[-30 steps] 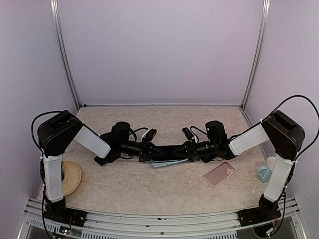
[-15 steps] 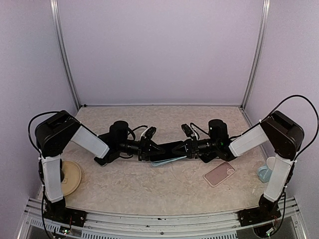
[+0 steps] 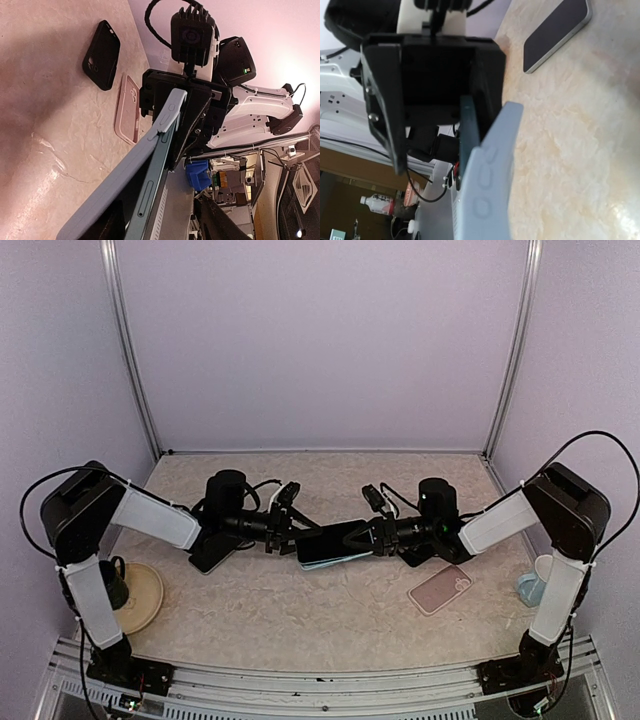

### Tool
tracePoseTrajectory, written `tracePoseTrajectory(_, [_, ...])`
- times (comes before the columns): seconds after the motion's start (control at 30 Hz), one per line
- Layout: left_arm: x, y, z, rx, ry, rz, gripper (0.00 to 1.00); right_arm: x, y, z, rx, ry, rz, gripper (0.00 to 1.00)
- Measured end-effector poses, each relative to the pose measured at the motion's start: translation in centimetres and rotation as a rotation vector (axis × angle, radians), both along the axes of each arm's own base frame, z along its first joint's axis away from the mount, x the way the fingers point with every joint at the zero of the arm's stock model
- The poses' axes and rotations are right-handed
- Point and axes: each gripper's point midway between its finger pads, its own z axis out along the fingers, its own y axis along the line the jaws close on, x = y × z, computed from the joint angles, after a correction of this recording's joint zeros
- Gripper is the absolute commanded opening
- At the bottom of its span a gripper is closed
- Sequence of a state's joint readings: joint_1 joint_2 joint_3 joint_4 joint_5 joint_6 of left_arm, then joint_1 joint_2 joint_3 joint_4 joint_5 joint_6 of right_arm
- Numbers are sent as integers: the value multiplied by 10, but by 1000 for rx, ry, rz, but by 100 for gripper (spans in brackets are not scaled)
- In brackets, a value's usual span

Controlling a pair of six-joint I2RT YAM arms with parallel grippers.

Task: Put the phone into the phone case
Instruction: Install the phone on the phone case, then press the phone case against the phone.

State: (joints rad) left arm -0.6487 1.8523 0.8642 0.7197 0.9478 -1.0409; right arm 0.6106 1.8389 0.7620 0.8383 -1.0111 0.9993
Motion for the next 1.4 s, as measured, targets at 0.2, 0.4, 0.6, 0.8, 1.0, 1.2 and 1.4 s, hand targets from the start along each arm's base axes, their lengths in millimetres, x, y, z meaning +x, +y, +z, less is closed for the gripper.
tracePoseTrajectory(0.2, [0,11,2,38,-30,35,54,-3,-1,2,-5,-18,12,1])
tracePoseTrajectory(0.4, [-2,19,-5,58,-30,49,56,-6,-4,-2,-36,-19,21,2])
tracePoseTrajectory(0.6, [-4,23,-4,63,-47,53,57,-11,-8,-1,-49,-49,41,3])
tracePoseTrajectory(0.8, [-1,27,6,56,-92,79,58,-18,-10,3,-45,-82,72,3])
tracePoseTrajectory(1.0, [0,30,2,83,-105,91,58,-22,-12,8,-44,-108,89,3])
tracePoseTrajectory(1.2, [-1,31,-3,101,-116,85,59,-27,-13,11,-40,-123,114,3])
tracePoseTrajectory(1.4, [-2,31,-8,123,-126,84,60,-34,-15,15,-24,-136,150,4])
